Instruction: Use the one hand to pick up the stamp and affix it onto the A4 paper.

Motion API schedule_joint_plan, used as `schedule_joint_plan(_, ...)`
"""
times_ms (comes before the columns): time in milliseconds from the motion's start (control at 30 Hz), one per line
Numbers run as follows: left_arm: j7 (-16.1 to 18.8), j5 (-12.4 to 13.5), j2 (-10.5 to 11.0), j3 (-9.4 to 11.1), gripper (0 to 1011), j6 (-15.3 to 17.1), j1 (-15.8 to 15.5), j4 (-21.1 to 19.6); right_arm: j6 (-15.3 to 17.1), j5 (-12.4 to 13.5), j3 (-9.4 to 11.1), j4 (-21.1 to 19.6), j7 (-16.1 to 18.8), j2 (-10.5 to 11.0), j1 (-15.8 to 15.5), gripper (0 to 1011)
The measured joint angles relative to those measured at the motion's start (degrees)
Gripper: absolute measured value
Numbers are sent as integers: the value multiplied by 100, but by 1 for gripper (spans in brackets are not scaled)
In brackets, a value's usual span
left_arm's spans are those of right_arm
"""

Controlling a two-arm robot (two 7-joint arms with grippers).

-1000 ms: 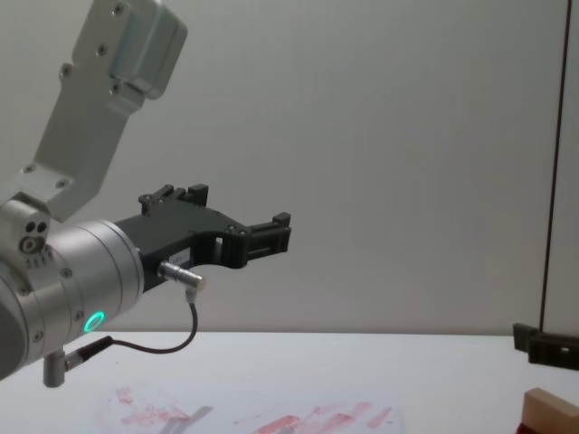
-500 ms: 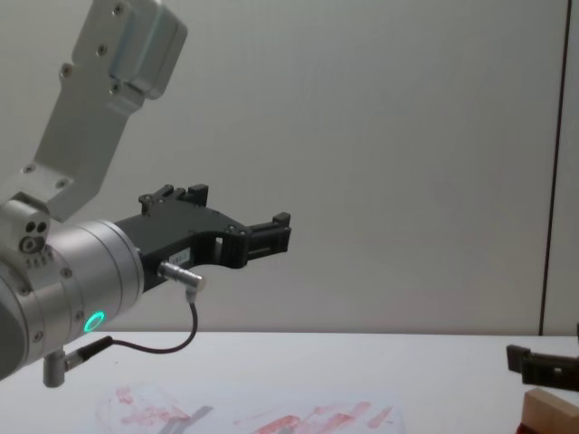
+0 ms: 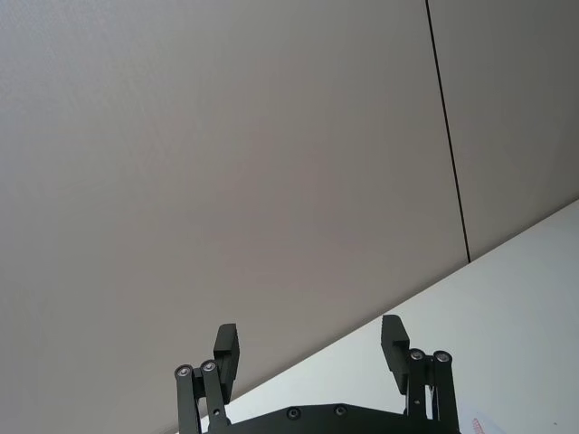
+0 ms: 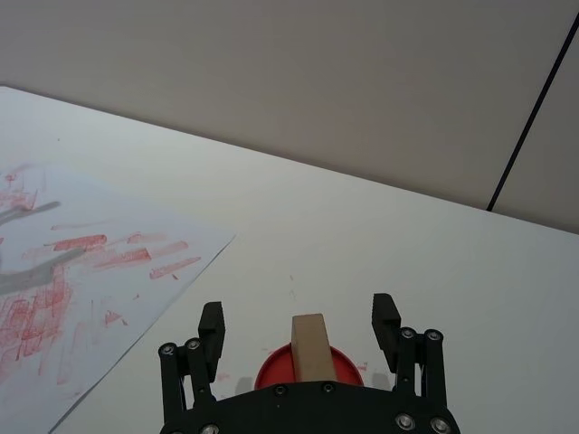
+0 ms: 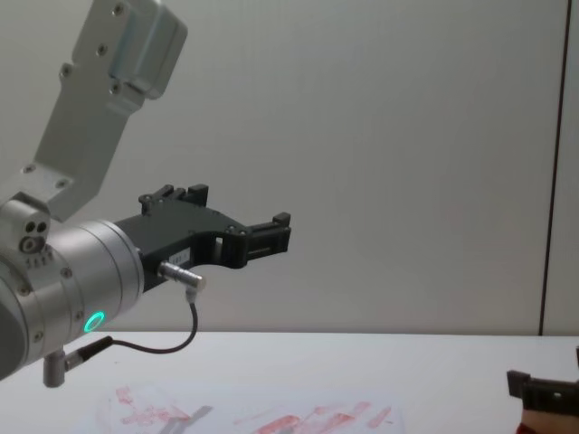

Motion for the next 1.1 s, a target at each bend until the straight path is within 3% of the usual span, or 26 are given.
schedule_joint_plan(500, 1, 0, 0, 0, 1002, 0, 0, 0, 80, -63, -15, 159, 23, -14, 28, 1001)
schedule_joint_plan(800, 1, 0, 0, 0, 1003, 0, 0, 0, 111, -93, -17, 220, 27, -7, 30, 807)
schedule_joint_plan(1100, 1, 0, 0, 0, 1002, 0, 0, 0, 123, -107, -7, 294, 27, 5, 29, 516)
